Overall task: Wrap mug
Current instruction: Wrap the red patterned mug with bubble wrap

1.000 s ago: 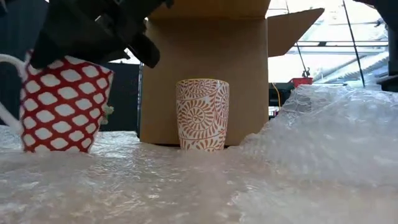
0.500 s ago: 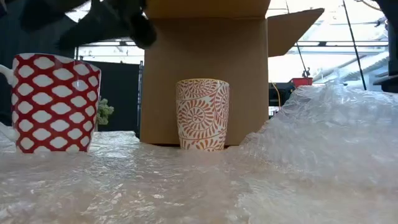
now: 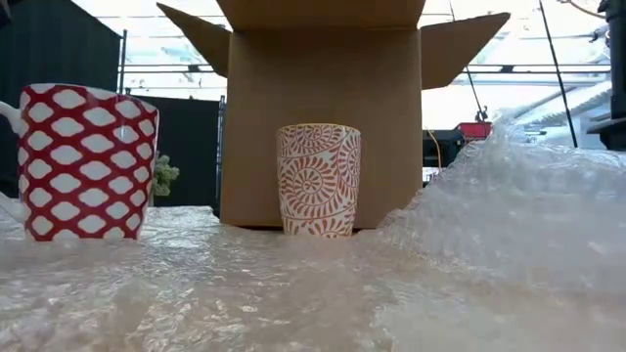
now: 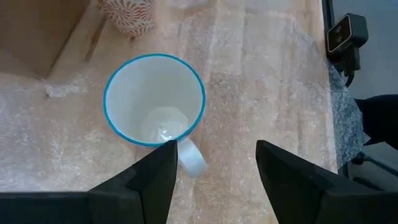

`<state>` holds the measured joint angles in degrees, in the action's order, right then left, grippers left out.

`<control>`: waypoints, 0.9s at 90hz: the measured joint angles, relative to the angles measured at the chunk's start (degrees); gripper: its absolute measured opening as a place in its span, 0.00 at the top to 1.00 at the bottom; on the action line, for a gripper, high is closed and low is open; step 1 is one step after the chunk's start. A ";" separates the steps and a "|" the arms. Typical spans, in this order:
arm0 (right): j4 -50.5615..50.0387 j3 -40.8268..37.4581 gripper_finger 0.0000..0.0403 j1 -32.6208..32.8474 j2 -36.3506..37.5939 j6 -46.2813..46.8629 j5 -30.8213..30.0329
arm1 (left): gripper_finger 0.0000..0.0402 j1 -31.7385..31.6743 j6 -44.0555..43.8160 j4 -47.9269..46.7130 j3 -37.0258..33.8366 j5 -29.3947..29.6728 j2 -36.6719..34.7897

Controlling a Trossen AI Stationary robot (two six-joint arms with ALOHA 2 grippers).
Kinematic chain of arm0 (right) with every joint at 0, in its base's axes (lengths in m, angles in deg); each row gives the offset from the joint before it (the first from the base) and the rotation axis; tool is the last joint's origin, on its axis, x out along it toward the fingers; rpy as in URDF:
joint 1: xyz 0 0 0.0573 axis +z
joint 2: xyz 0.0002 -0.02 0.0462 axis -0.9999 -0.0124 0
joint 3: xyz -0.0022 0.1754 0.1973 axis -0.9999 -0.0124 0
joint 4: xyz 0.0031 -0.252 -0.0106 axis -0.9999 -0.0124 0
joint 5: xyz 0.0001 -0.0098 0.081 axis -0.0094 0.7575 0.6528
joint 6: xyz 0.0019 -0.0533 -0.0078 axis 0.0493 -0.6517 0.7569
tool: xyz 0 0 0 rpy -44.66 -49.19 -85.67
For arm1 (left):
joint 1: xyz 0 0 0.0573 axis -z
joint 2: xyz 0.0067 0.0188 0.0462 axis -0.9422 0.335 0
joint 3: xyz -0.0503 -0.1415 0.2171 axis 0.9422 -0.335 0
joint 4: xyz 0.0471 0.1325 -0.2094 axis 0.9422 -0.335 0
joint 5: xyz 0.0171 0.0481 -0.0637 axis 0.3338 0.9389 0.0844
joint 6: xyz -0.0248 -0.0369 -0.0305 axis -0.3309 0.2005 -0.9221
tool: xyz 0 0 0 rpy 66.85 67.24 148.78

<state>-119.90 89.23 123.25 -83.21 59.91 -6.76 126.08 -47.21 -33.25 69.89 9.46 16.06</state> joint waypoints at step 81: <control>2.44 0.27 0.83 1.77 -11.01 -4.05 -2.76 | 0.49 0.00 -0.31 0.07 -0.63 0.06 0.04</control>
<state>-117.46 89.50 125.01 -94.22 55.85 -9.52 126.09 -47.52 -33.18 69.26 9.52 16.11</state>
